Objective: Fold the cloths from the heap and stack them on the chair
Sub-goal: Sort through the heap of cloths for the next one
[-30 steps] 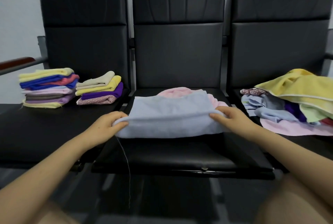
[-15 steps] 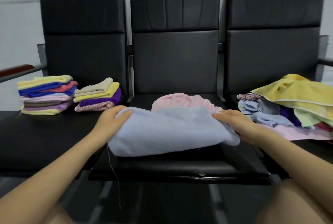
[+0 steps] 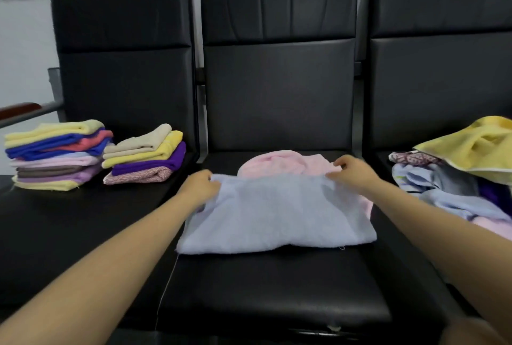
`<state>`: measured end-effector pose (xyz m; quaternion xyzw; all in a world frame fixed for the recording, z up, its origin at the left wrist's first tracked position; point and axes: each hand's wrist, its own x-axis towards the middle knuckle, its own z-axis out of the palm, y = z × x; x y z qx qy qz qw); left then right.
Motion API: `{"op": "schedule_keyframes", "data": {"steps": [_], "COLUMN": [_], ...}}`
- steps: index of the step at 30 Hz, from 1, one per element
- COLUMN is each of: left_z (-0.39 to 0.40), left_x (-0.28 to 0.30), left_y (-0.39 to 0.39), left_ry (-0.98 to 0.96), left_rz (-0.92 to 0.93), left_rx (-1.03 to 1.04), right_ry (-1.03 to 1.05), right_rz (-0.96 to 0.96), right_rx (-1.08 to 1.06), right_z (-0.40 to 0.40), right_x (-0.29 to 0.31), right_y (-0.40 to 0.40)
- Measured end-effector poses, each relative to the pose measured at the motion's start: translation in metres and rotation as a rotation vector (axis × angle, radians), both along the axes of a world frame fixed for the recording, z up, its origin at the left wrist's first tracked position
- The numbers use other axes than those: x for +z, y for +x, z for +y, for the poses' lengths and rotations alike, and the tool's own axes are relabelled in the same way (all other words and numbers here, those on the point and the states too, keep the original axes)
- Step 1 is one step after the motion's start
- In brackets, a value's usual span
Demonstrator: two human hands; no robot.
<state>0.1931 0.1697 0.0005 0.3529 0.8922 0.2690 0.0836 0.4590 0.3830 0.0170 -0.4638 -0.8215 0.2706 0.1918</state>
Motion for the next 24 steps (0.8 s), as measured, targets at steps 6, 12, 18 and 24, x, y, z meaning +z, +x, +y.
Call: {"op": "schedule_keyframes", "data": {"steps": [6, 12, 18, 24], "left_z": [-0.026, -0.071, -0.114, -0.146], "left_x": [-0.014, -0.003, 0.001, 0.002], "left_y": [0.007, 0.03, 0.062, 0.074], "left_ry": [-0.038, -0.071, -0.234, -0.261], "left_rz": [-0.009, -0.27, -0.217, -0.159], "left_rx": [0.095, 0.217, 0.13, 0.015], "right_ry": [0.089, -0.337, -0.48, -0.473], "right_rz": [-0.12, -0.123, 0.094, 0.166], "right_rx": [-0.107, -0.127, -0.149, -0.086], "right_z": [-0.022, -0.047, -0.063, -0.069], "right_x": [-0.024, -0.005, -0.014, -0.019], "right_y": [0.014, 0.016, 0.027, 0.04]}}
